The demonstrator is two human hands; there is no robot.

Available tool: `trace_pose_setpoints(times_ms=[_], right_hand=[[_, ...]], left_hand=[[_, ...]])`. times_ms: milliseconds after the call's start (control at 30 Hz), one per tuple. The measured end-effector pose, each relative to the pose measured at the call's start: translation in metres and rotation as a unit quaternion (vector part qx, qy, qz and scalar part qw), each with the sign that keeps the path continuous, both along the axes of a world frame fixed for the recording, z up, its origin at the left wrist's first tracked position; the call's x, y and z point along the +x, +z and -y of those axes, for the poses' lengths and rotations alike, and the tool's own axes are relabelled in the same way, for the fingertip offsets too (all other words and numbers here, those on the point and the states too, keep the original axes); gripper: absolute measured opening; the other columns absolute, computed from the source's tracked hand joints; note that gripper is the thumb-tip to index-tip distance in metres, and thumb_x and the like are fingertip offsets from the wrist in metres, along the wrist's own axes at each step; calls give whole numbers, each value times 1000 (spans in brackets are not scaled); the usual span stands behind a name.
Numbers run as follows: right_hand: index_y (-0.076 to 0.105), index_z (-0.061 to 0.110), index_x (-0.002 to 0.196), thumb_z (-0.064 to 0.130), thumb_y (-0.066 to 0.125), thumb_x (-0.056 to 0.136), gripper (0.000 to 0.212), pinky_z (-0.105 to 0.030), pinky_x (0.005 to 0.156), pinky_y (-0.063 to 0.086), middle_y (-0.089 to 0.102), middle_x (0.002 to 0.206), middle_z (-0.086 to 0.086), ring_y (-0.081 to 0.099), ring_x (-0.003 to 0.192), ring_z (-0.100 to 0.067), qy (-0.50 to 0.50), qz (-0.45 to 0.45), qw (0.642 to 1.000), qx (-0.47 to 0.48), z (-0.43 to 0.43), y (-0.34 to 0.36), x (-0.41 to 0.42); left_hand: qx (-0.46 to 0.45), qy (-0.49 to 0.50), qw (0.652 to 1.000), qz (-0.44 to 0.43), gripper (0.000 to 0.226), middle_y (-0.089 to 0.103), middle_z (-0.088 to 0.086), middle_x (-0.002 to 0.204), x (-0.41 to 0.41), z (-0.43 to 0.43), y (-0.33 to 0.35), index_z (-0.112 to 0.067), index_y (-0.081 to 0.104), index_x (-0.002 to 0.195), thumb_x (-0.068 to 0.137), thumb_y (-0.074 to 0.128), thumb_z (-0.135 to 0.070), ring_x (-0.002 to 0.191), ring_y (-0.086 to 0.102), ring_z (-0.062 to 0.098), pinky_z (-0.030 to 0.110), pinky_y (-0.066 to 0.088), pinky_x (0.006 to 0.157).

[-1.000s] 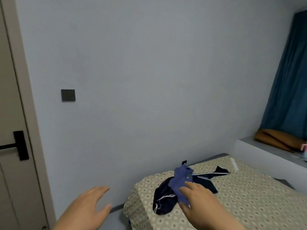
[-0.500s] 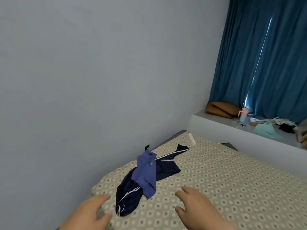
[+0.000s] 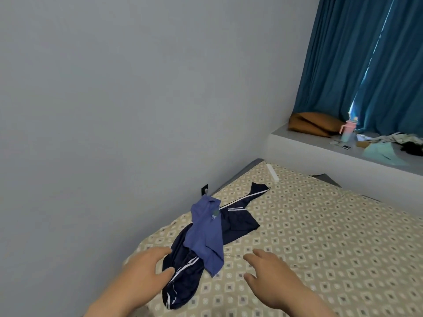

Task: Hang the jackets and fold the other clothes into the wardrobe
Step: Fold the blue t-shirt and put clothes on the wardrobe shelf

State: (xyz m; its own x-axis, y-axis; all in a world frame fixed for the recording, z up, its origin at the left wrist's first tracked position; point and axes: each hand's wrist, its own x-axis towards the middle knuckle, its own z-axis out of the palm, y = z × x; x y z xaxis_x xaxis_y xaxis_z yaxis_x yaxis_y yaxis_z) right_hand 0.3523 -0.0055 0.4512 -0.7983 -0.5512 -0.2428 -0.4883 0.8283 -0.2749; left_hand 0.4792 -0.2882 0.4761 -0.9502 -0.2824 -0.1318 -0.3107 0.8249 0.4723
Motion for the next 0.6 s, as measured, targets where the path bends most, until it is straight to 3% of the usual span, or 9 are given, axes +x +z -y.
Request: trace_pose_setpoints(times_ms=[233,333,433,533,600], right_hand=[[44,22,142,42,43,97,48,-38,108,36,38,150,-5,38,136,-29,-51,61,996,43,83,-83,-86],[47,22,138,43,44,97,46,-36,101,40,43,140,-6,42,130,-30,-66,114,989,69,127,-146,-132],[48,21,137,39,45,96,45,-36,104,39,42,143,-7,41,133,-30,-83,159,981,78,160,-208,-178],[57,17,121,31,48,96,31,-36,94,45,52,122,-6,52,116,-28,-100,193,975,54,192,-273,-216],[61,15,117,26,49,96,27,-35,93,46,53,120,-8,54,112,-28,-111,221,968,44,207,-318,-237]], left_hand=[[59,-57,993,81,54,41,-23,147,-127,93,-103,-39,42,143,91,54,-51,133,39,-2,15,27,107],[63,-60,989,122,55,40,-21,149,-191,138,-163,-38,40,144,93,54,-51,136,37,0,16,23,109],[86,-90,978,169,53,37,-20,150,-237,170,-227,-37,37,145,96,50,-48,137,35,2,19,25,110],[110,-93,969,201,50,42,-16,147,-273,196,-289,-37,37,146,98,48,-44,131,43,3,21,33,105],[137,-85,964,211,49,47,-14,143,-297,208,-328,-37,38,146,98,48,-42,126,47,3,23,38,102]])
